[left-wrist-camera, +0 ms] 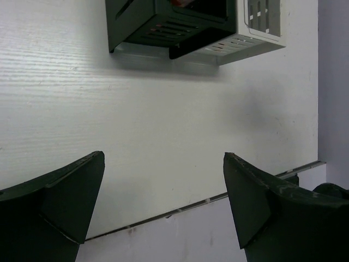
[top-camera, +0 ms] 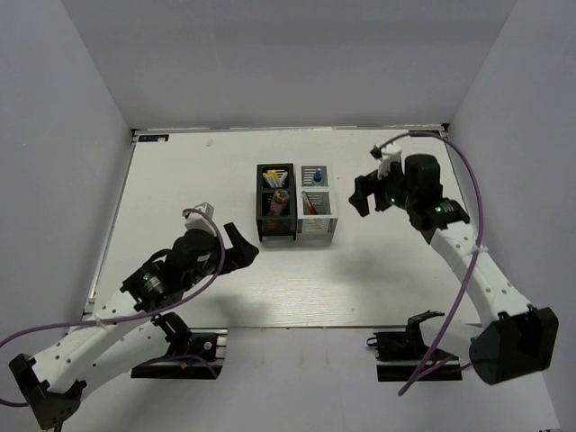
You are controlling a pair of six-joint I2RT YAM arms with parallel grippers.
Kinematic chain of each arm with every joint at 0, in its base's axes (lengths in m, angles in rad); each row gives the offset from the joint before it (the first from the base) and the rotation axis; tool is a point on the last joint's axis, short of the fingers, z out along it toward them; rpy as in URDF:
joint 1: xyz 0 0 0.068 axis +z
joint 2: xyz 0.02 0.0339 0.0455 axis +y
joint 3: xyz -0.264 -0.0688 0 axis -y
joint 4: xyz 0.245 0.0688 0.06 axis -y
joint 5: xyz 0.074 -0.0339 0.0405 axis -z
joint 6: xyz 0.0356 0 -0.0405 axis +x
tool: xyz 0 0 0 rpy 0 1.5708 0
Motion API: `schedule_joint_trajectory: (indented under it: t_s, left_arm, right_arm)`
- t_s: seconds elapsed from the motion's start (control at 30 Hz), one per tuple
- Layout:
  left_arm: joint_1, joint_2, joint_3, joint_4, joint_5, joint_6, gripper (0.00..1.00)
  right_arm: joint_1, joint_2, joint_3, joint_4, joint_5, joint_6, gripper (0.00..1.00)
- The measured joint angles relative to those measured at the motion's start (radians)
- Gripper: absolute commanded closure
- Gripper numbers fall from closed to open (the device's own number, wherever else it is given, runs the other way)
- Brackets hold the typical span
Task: Sort the stationery into containers
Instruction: Reset both arms
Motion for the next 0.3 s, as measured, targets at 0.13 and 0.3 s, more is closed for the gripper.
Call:
schedule_joint_trajectory:
  t_s: [0.13,0.3]
  left_arm:
    - [0.0,0.031,0.0,0.07,0.007,0.045,0.0]
    - [0.0,0.056,0.0,0.139,0.018,0.095,0.0]
  right_arm:
    - [-0.008,-0.095,-0.076,-0.063,0.115,0.006,0.1]
    - [-0.013,-0.191,-0.102,-0.074,0.187,0.004,0.1]
